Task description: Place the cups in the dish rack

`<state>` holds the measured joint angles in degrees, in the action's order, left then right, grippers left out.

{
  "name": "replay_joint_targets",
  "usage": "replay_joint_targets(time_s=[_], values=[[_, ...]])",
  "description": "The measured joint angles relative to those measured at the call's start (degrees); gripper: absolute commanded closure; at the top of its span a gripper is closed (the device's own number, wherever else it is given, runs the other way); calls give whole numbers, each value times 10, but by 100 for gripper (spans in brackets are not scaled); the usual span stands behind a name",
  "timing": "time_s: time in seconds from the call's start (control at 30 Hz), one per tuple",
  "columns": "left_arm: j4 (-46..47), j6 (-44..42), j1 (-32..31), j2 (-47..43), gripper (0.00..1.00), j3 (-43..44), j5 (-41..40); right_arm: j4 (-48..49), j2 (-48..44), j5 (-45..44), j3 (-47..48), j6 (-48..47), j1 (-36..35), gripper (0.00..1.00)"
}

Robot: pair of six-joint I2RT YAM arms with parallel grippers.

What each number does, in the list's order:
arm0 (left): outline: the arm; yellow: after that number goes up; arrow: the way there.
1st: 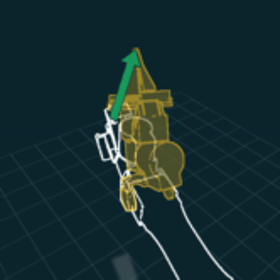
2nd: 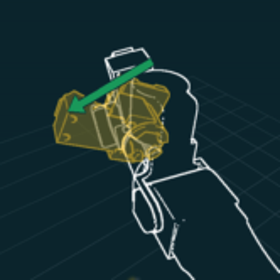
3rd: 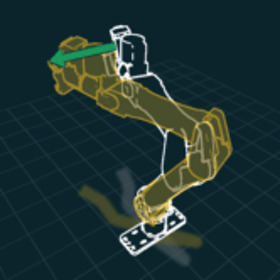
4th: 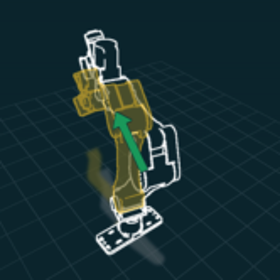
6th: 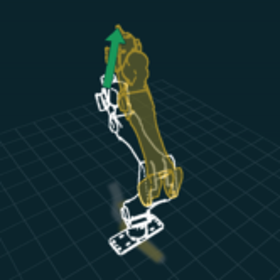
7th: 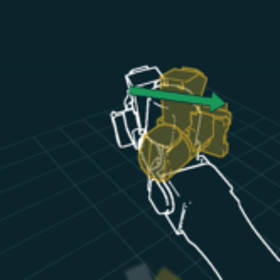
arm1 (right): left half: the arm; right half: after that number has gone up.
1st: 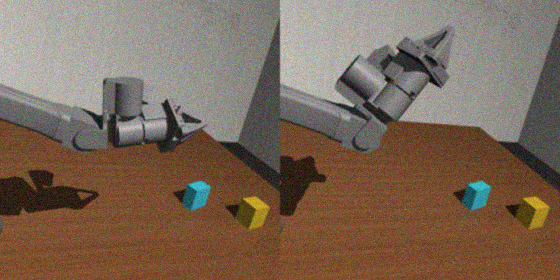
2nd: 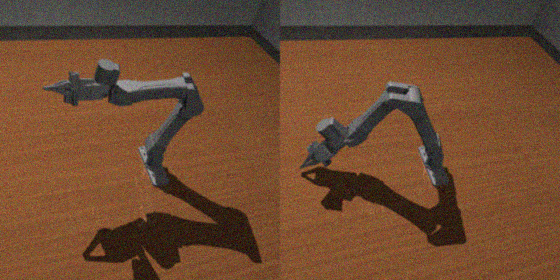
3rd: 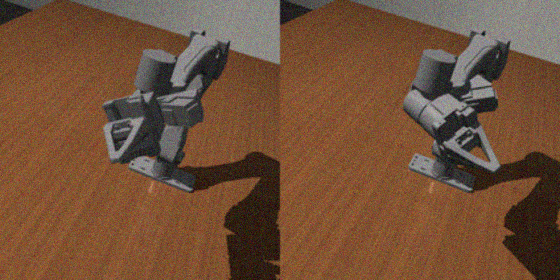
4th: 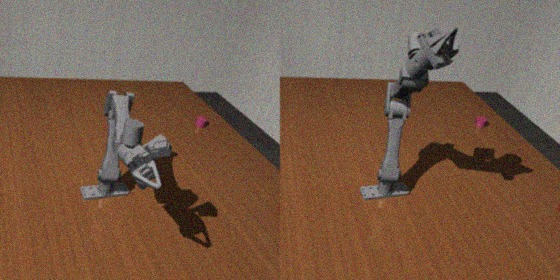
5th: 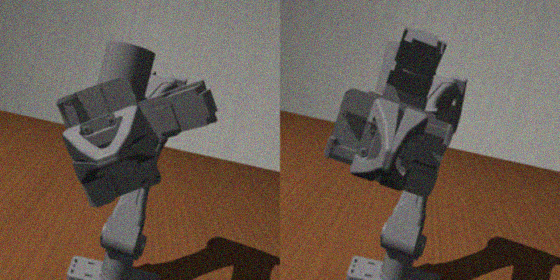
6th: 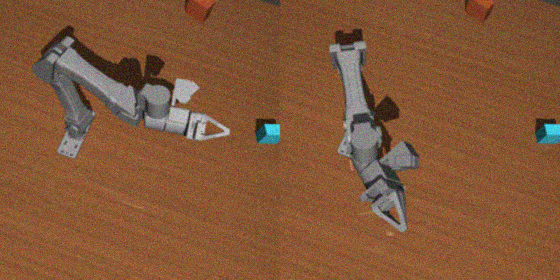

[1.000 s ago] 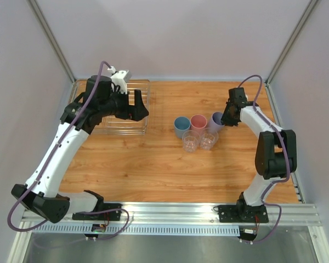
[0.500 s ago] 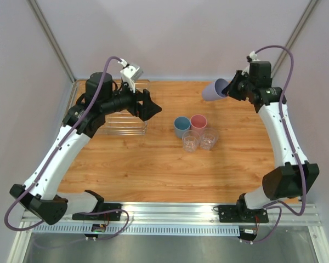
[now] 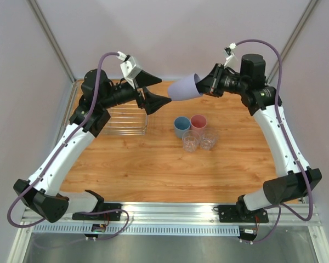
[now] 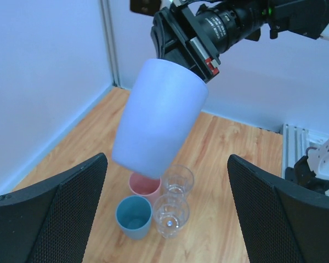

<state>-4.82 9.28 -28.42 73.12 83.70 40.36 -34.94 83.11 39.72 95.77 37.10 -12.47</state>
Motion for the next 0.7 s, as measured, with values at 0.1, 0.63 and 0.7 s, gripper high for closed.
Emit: replay_joint_targets(time_s=[0.1, 0.63, 0.7], values=[[5, -22, 0, 2, 0, -2, 14, 4, 16, 27, 17, 13, -18, 100], [47, -42, -1, 12, 6, -28, 69, 68, 40, 91, 44, 82, -83, 99], [53, -38, -1, 15, 18, -28, 74, 69, 42, 93, 44, 86, -84, 100]])
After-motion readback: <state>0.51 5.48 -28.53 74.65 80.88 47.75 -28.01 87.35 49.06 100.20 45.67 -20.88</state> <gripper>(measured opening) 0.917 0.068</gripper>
